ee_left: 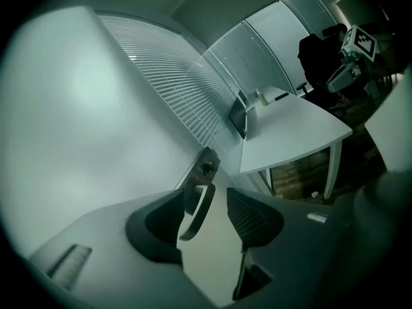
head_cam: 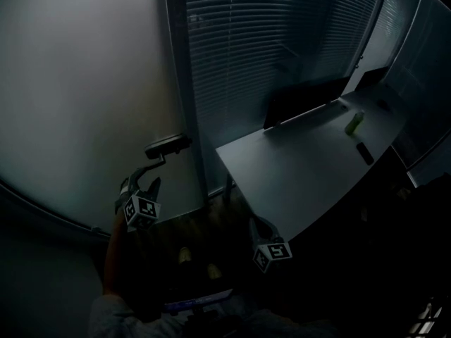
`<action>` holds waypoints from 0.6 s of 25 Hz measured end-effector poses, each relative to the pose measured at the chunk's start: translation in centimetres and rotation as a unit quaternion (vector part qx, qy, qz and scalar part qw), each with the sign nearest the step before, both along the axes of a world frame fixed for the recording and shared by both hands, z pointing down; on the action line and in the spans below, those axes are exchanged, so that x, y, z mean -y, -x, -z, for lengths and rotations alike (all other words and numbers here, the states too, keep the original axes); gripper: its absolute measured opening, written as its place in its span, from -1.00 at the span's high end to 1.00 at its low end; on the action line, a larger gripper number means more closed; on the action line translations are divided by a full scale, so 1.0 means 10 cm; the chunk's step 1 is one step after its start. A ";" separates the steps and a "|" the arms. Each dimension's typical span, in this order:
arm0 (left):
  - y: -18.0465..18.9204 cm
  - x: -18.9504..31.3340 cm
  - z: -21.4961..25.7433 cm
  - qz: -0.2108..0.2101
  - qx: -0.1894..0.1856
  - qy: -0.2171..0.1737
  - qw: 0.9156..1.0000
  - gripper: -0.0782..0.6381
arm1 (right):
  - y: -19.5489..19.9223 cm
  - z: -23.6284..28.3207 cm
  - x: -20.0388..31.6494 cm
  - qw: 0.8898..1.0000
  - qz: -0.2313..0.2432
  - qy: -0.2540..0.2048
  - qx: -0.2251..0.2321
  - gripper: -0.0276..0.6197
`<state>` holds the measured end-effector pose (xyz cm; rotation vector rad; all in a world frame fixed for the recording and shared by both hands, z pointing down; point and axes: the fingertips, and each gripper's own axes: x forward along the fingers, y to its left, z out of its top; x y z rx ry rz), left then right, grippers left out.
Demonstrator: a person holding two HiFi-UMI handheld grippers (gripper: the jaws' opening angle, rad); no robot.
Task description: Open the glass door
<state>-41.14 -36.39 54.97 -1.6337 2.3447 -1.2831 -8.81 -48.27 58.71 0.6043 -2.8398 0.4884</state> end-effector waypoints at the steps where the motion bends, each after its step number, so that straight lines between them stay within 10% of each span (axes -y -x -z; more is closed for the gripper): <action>1: 0.03 0.03 -0.03 -0.004 0.005 0.008 1.000 0.16 | 0.00 -0.01 0.02 1.000 -0.005 0.000 -0.001 0.91; 15: 0.48 0.25 -0.41 -0.050 0.038 0.084 0.995 0.13 | -0.02 -0.09 0.07 0.997 -0.075 0.014 -0.006 0.91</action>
